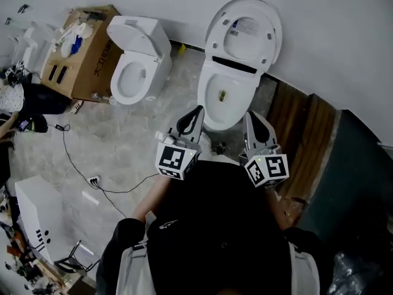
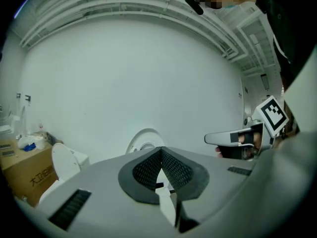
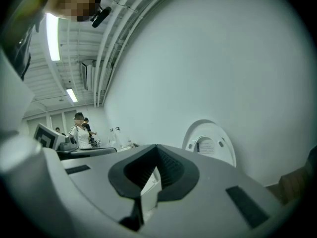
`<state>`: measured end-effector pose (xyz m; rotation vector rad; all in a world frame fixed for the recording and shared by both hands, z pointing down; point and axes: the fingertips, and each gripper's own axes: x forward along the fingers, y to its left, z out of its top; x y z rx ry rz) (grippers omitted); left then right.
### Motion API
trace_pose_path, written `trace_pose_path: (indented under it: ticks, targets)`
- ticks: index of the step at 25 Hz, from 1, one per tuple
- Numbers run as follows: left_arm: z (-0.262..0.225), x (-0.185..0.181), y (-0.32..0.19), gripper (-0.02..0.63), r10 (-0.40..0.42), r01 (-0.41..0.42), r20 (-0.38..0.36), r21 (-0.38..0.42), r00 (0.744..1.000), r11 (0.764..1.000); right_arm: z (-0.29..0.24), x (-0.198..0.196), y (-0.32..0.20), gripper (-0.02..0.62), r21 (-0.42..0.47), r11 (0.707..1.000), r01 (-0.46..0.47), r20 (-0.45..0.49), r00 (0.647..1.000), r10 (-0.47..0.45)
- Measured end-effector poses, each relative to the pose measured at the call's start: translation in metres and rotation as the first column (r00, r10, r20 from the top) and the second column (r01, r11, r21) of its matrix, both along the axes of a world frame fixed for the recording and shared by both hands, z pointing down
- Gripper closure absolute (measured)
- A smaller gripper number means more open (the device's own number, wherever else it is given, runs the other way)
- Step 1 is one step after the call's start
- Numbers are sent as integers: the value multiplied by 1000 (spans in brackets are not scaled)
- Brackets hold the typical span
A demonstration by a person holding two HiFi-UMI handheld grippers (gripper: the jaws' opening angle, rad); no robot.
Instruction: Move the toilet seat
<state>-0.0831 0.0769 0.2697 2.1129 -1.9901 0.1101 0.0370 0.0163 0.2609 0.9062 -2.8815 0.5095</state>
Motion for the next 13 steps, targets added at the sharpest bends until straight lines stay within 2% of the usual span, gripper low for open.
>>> trace_pose_path:
  ticks: [7, 13]
  targets:
    - [-9, -61, 50, 597, -194, 195, -10, 30, 981, 980, -3, -65, 31, 583, 21, 983, 183, -22, 983, -182]
    - [-7, -117, 101, 597, -269, 269, 7, 28, 963, 963, -9, -126, 66, 581, 23, 972, 234, -23, 972, -234]
